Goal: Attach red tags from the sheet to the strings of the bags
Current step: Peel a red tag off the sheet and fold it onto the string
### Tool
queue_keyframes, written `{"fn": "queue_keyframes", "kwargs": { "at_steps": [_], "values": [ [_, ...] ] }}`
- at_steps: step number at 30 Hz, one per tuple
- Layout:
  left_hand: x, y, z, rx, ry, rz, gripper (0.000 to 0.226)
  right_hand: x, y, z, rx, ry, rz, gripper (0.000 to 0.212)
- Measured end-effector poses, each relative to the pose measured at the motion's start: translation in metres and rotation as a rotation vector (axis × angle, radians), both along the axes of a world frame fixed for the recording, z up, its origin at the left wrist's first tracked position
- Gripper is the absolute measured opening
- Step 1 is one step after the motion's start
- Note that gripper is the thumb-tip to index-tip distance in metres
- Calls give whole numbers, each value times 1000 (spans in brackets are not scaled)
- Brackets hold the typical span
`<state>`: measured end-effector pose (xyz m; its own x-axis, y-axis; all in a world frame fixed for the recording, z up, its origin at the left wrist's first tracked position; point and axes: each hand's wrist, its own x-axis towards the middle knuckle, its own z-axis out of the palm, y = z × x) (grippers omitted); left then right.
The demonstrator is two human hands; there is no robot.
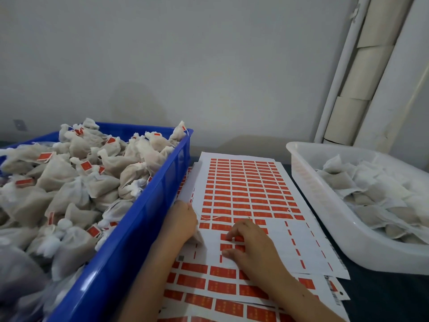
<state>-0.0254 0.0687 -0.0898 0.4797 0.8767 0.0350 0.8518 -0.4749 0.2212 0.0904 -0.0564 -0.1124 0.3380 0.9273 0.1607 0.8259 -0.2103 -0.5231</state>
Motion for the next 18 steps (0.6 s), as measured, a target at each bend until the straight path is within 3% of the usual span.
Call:
{"fn": "queue_keyframes", "kwargs": {
  "at_steps": [2, 4, 9, 13, 18],
  "values": [
    [-1, -1, 1, 68, 50, -38, 33, -1, 1, 1, 2, -47, -11, 21],
    [2, -3, 2, 5, 82, -33, 34, -1, 2, 2, 1, -101, -19, 21],
    [5, -6, 5, -69, 0, 88, 39, -1, 4, 6, -5, -158, -17, 19],
    [2, -7, 1, -147, -196, 176, 39, -5, 5, 11, -12, -262, 0, 25],
    [4, -7, 1, -153, -226, 184, 37, -12, 7, 11, -26, -467, 81, 32]
  ]
}}
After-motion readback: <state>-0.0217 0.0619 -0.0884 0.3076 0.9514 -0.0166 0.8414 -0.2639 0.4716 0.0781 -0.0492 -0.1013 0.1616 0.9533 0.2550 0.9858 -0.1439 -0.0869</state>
